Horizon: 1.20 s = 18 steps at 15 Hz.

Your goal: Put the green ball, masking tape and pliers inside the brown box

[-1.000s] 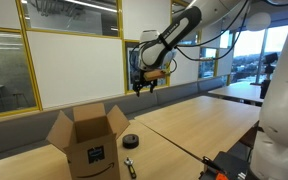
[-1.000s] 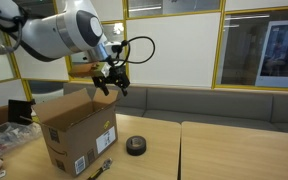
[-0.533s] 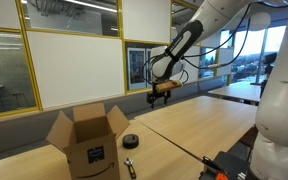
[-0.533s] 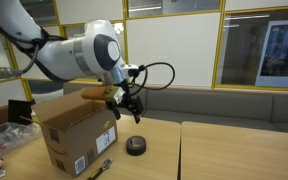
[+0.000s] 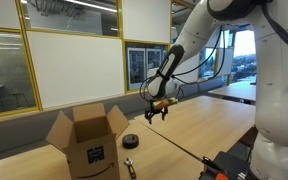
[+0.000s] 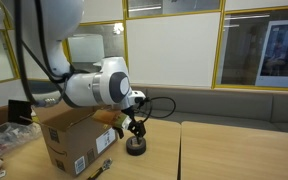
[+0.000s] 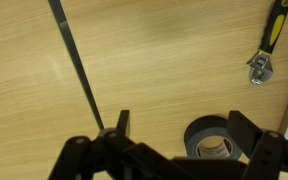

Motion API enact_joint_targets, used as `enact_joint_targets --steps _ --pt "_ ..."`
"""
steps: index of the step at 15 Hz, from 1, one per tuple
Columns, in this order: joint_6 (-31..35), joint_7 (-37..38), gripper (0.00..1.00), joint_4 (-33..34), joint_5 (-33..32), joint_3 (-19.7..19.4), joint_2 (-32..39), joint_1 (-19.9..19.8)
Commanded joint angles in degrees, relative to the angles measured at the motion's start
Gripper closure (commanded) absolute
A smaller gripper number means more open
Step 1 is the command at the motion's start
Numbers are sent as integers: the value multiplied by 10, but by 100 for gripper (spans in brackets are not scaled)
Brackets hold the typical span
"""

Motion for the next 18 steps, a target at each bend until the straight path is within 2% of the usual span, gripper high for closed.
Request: enact_joint_targets --steps 1,8,18 --pt "38 -17 0 70 25 -10 82 16" --pt "78 -24 0 193 86 -8 210 23" --pt "41 -57 0 391 164 12 387 11"
